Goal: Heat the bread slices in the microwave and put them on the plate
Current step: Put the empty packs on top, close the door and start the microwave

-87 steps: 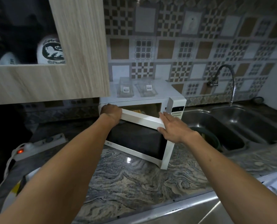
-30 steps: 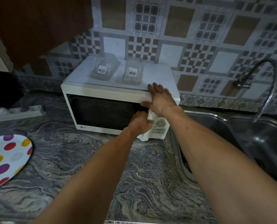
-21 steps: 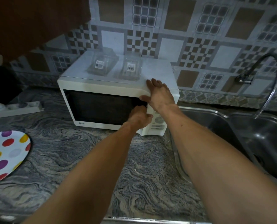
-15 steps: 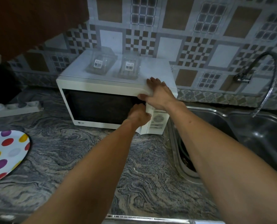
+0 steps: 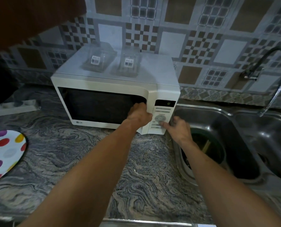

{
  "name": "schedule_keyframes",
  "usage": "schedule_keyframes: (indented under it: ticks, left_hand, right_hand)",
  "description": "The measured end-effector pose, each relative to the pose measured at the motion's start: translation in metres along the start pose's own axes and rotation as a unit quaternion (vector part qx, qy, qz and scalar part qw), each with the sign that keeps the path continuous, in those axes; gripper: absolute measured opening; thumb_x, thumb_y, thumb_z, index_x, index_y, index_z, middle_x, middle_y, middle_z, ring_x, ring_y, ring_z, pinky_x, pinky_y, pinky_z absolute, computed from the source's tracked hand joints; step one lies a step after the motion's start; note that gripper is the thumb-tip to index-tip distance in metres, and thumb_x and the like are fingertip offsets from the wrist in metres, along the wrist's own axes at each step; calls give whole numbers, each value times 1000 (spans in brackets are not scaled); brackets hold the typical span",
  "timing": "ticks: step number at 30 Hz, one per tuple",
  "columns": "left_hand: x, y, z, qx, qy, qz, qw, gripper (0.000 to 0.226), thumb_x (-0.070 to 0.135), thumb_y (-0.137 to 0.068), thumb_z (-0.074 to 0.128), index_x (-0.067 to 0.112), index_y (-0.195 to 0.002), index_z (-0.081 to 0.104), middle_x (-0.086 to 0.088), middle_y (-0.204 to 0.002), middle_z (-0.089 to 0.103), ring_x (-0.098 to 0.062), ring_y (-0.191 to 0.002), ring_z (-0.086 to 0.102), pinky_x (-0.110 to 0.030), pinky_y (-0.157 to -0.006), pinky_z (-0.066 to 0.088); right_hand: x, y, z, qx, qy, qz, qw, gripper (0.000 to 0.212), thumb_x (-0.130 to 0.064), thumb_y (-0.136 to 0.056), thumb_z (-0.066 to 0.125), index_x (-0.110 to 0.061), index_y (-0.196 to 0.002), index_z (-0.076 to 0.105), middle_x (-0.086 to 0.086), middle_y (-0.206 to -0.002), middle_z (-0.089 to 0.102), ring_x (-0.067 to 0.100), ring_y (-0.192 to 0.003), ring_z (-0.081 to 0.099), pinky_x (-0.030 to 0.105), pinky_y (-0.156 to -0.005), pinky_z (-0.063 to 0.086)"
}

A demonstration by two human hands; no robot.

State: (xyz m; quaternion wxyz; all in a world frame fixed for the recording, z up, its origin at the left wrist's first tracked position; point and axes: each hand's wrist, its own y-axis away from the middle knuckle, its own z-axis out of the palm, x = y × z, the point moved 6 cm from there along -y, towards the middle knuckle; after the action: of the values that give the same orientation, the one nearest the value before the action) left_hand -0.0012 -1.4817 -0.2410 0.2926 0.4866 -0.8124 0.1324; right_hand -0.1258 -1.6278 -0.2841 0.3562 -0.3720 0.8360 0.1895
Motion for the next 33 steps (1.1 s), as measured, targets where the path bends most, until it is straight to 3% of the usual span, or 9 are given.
schedule_keyframes:
  ticks: [4, 10, 21, 25, 29, 31, 33]
  left_hand:
    - [1, 1, -2, -4, -2, -2, 1000, 27, 24, -90, 64, 4, -106, 61, -11, -107, 63, -30, -97, 64, -37, -84, 57]
    - [1, 0, -2, -12, -11, -1, 1000, 27, 24, -91, 63, 3, -107, 59, -13, -109, 62, -30, -96, 63, -36, -82, 56]
    - [2, -1, 0, -20, -23, -13, 999, 27, 23, -91, 62, 3, -108, 56, -12, -112, 60, -30, -97, 61, -35, -82, 55]
    - [1, 2, -1, -17, -25, -11, 999, 34, 28, -94, 60, 2, -116, 55, -14, -118, 56, -33, -104, 60, -33, -82, 50]
    - [-18, 19, 14, -14, 1, 19, 1000, 39, 38, -96, 57, 7, -119, 62, -14, -114, 66, -33, -101, 64, -38, -85, 53]
    - [-42, 41, 27, -16, -32, 37, 999, 42, 41, -97, 53, 11, -125, 59, -16, -117, 66, -35, -105, 62, -40, -86, 53]
    - [-83, 67, 40, -27, -75, 39, 996, 51, 43, -100, 47, 13, -141, 46, -15, -137, 54, -34, -124, 52, -41, -100, 44]
  right_hand:
    - [-12, -10, 6, 23, 23, 12, 999, 51, -51, -80, 79, -11, -110, 72, 7, -109, 74, 23, -95, 69, 37, -87, 59]
    - [-15, -9, 6, 61, 53, 9, 997, 39, -41, -87, 76, -8, -106, 71, 9, -105, 74, 22, -87, 66, 31, -81, 56]
    - [-14, -10, 4, 80, 56, 86, 992, 32, -47, -84, 77, -21, -103, 74, 0, -100, 74, 20, -83, 65, 32, -71, 54]
    - [-13, 8, 16, 63, 73, 96, 991, 42, -48, -88, 72, -14, -111, 69, 10, -110, 72, 29, -94, 66, 33, -77, 53]
    - [3, 41, 49, -2, 106, 93, 990, 49, -50, -95, 61, -12, -127, 59, 17, -119, 68, 35, -105, 66, 35, -78, 51]
    - [12, 57, 65, -29, 136, 76, 987, 55, -47, -96, 56, -14, -140, 47, 17, -133, 61, 37, -117, 61, 40, -90, 53]
    - [17, 73, 83, -62, 166, 45, 983, 66, -46, -99, 52, -12, -152, 34, 14, -155, 40, 34, -139, 43, 39, -108, 42]
